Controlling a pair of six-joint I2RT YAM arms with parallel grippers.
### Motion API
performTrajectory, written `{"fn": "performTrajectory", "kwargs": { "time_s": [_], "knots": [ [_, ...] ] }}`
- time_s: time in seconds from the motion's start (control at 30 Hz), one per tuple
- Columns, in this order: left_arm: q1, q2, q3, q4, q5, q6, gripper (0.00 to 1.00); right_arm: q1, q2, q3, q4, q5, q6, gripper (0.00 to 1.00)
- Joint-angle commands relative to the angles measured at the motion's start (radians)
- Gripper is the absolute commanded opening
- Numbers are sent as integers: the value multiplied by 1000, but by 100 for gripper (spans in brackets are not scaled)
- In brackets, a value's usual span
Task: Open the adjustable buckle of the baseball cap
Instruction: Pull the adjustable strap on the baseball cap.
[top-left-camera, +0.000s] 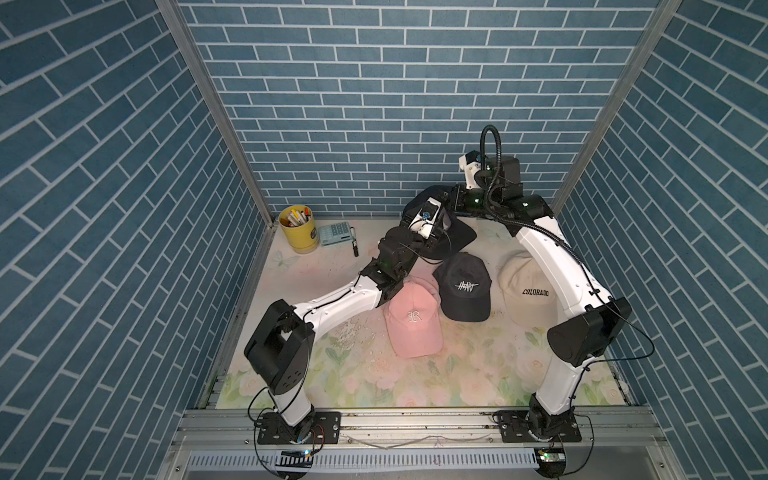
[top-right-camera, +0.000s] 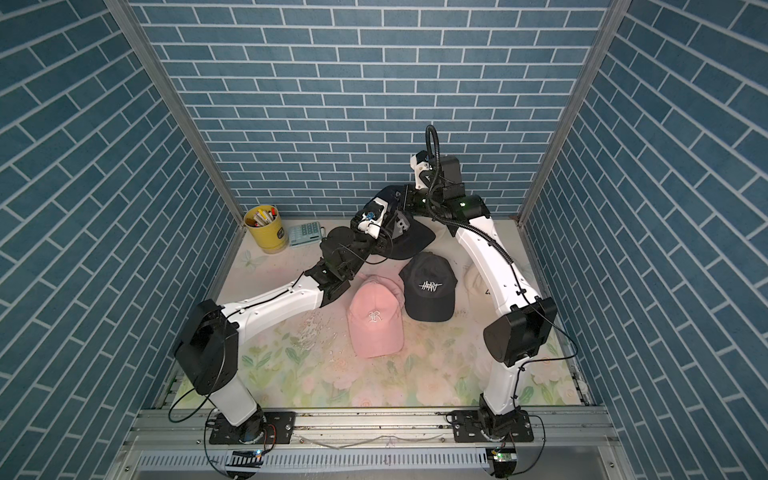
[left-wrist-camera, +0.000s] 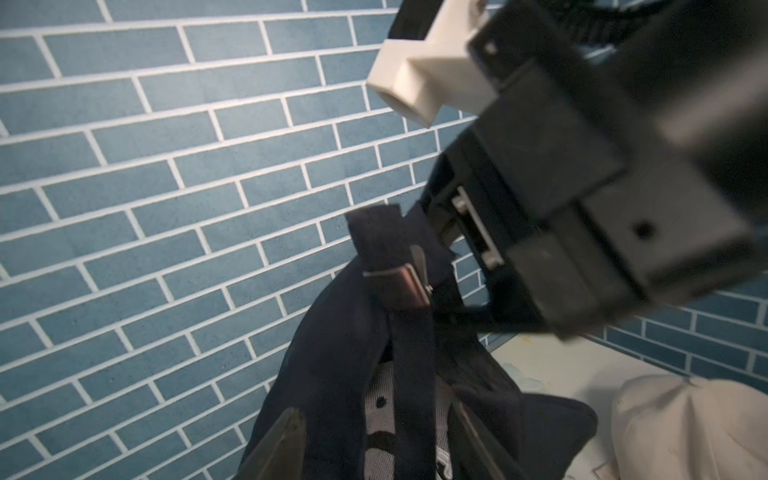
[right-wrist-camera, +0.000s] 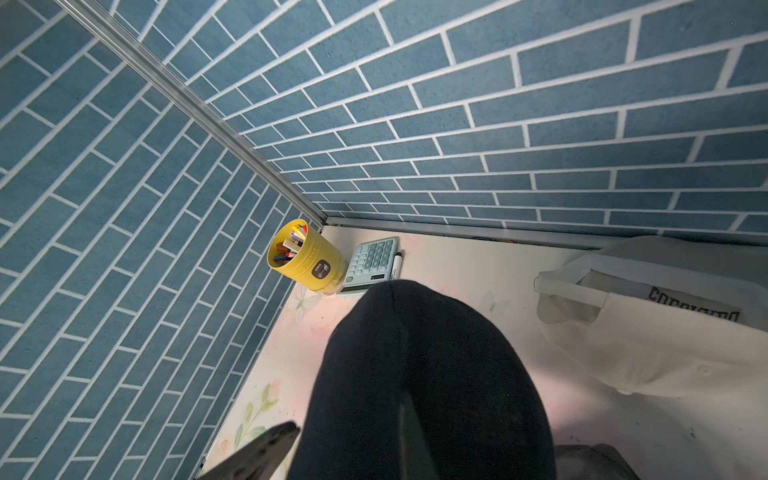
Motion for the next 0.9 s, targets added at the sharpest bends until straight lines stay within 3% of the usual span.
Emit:
{"fn": "performTrajectory", "kwargs": {
  "time_s": [0.0,0.13,0.27,0.4,0.6,0.73,0.87],
  "knots": [
    [-7,23,48,40,-93,23,42,7,-44,-21,25,1,70,0],
    [-5,9,19,32,-77,19,15,2,-43,-21,44,17,113,0],
    [0,-59,-52,36,9,5,0,-2,-55,-70,133,-28,105,0],
    [13,-120,-57,-17,123,-6,0,-1,-39,-93,136,-138,-60,0],
    [40,-150,-11,-116,244,-45,0,17,-45,-102,85,-152,-282,15],
    [49,-152,18,-176,272,-64,0,28,-109,-190,180,-122,-367,31],
    [67,-152,46,-233,302,-95,0,33,-182,-298,290,-130,-437,38]
  ]
}}
